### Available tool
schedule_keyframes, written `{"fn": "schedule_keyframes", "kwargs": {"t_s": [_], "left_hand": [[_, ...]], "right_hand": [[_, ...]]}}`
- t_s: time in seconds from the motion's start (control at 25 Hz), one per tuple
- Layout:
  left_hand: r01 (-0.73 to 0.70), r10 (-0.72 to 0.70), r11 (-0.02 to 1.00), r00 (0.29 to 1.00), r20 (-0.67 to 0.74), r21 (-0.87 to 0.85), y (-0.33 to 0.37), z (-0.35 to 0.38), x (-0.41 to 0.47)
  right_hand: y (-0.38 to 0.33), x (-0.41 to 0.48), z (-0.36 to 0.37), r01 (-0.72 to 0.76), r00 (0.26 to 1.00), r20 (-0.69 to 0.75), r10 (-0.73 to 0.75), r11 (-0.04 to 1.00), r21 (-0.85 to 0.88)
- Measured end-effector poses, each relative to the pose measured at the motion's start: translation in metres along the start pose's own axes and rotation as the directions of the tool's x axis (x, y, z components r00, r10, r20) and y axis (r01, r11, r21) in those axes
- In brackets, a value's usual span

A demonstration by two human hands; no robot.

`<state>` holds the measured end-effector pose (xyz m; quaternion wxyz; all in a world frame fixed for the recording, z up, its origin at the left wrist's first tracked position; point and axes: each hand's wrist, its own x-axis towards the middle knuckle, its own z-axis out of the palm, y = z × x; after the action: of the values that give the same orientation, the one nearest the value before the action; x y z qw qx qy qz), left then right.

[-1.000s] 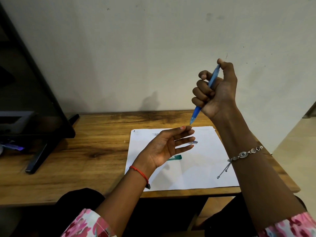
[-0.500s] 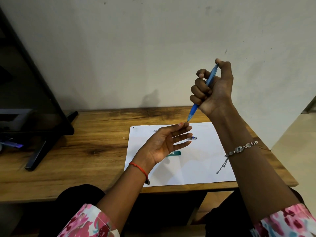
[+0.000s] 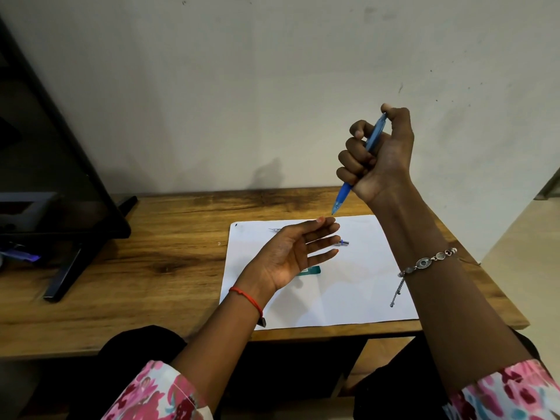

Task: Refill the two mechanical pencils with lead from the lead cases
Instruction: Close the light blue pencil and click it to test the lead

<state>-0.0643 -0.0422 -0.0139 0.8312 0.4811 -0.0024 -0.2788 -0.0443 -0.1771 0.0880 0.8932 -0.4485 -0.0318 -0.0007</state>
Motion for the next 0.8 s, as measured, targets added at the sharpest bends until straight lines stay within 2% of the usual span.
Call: {"fn": "schedule_keyframes", "kwargs": {"t_s": [0.8], "left_hand": [[0.009, -0.009, 1.0, 1.0, 0.02, -0.012, -0.0003, 0.0003, 0.0004]], "right_hand": [[-0.0047, -0.0059, 0.0089, 0.016, 1.0, 0.016, -0.014, 0.993, -0.121]]}}
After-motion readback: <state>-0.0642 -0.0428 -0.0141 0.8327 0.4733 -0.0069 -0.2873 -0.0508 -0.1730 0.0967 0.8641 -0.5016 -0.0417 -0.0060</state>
